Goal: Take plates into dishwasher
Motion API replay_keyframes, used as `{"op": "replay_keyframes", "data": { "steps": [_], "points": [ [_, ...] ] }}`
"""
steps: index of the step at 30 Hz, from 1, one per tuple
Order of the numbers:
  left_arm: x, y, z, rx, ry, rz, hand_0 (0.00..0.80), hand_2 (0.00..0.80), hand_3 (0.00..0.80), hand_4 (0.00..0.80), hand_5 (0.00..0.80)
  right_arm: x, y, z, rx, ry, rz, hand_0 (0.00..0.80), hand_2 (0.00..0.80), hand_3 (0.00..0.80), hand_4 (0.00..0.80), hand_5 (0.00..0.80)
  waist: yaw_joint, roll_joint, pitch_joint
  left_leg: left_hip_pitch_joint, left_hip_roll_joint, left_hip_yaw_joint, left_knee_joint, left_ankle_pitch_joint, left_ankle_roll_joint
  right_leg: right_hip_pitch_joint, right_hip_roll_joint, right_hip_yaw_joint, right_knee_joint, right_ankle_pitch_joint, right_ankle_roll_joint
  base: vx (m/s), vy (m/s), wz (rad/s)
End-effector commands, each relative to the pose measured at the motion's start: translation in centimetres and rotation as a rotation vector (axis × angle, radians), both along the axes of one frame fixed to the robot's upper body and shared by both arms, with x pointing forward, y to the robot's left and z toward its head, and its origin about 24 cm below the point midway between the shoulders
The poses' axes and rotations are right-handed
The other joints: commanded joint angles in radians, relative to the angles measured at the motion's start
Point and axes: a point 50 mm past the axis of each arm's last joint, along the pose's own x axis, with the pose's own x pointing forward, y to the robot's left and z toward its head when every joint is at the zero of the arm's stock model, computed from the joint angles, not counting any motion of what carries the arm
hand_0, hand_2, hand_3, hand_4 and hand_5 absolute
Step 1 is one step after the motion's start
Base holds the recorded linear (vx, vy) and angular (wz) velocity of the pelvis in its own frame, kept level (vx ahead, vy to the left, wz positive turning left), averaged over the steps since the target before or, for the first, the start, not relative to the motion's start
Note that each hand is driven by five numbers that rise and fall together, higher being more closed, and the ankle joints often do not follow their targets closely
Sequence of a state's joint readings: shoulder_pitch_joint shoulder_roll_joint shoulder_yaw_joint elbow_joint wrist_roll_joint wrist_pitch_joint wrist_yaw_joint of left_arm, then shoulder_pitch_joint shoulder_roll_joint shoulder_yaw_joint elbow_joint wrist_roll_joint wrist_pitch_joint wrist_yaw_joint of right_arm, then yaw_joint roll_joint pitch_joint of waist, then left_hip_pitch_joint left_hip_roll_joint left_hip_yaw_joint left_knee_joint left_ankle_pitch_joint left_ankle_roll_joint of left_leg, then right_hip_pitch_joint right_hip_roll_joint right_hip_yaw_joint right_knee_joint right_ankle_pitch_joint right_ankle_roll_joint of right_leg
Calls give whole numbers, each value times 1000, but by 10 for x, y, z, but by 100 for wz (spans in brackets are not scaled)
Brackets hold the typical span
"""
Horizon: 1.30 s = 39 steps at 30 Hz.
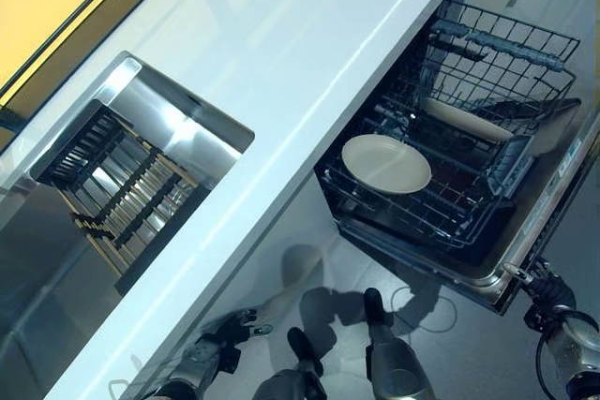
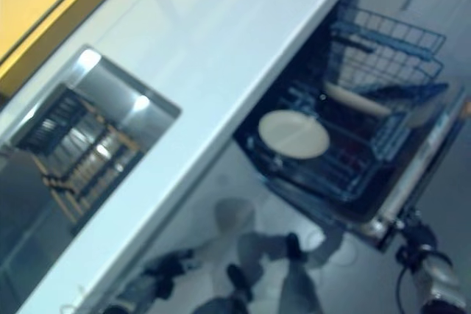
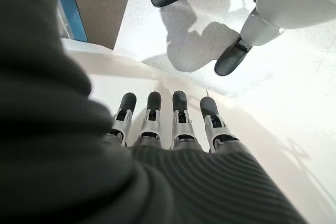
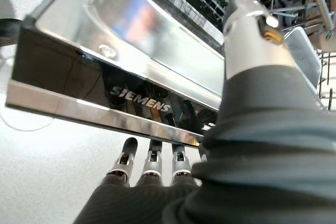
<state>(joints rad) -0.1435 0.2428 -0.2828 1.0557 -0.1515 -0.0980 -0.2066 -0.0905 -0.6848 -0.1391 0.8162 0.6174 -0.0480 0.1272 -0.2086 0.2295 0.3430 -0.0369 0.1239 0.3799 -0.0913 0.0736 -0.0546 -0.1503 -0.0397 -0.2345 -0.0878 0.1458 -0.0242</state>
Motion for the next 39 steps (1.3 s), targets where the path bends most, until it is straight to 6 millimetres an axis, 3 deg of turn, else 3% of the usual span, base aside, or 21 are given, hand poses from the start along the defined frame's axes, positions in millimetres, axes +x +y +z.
{"op": "replay_keyframes", "data": {
  "steps": [1,6,11,30,39],
  "points": [
    [10,23,7,84,-12,5,0,0,0,0,0,111,130,73,7,-402,607,0,0,0,0,0,81,-145,-73,21,-22,-7,4,-14,-17,85,6,-13,1,-167,2,23,3,-3],
    [2,23,2,99,23,-5,0,0,0,0,0,118,145,83,21,-419,645,0,0,0,0,0,103,-185,-101,37,-9,-18,4,-10,-19,116,13,-26,1,-173,-3,49,-4,-5],
    [-4,23,-1,99,43,-10,0,0,0,0,0,122,154,86,27,-417,669,0,0,0,0,0,119,-201,-120,50,-5,-28,4,-14,-19,142,15,-34,1,-181,-7,51,19,7],
    [-33,25,-13,97,116,4,0,0,0,0,0,119,163,71,4,-316,726,0,0,0,0,0,159,-218,-158,90,-14,-62,4,-42,-10,219,9,-64,1,-202,-17,47,33,11],
    [-42,25,-17,92,143,23,0,0,0,0,0,117,169,65,7,-297,750,0,0,0,0,0,178,-222,-172,100,-16,-79,4,-44,-8,248,9,-82,1,-212,-21,38,29,60]
  ]
}}
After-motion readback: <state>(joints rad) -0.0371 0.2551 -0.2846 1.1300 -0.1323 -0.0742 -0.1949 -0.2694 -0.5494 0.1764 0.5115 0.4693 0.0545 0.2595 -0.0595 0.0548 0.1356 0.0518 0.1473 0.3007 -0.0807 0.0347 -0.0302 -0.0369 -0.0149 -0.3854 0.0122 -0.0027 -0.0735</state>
